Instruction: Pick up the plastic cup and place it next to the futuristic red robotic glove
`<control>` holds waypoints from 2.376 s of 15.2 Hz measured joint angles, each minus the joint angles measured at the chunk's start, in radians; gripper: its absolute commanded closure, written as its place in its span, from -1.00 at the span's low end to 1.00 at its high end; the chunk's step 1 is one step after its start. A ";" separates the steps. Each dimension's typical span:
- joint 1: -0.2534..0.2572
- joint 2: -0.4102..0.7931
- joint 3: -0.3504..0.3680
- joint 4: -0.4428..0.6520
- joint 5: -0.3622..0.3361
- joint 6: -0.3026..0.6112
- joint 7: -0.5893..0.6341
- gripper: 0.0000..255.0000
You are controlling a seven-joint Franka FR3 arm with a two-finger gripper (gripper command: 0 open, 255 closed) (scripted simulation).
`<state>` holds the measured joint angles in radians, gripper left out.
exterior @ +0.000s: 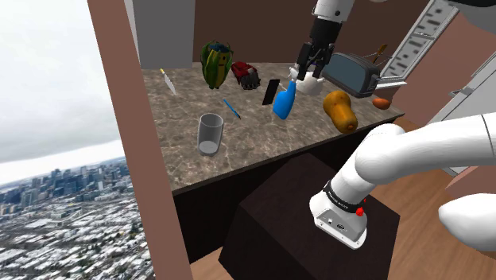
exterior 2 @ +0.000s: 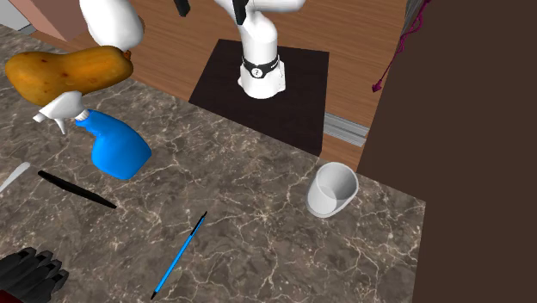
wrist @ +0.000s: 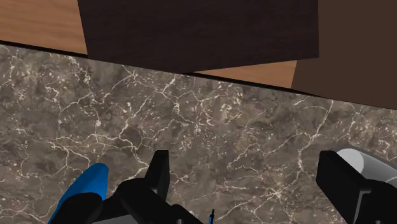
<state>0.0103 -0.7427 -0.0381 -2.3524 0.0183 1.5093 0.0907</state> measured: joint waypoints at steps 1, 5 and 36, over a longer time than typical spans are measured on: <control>0.000 0.000 0.000 0.000 0.000 0.000 0.000 -1.00; 0.016 0.039 0.053 -0.017 0.040 0.062 0.069 -1.00; 0.114 0.797 0.426 0.205 0.036 0.650 0.684 -1.00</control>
<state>0.1246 0.0539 0.3878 -2.1475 0.0544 2.1590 0.7742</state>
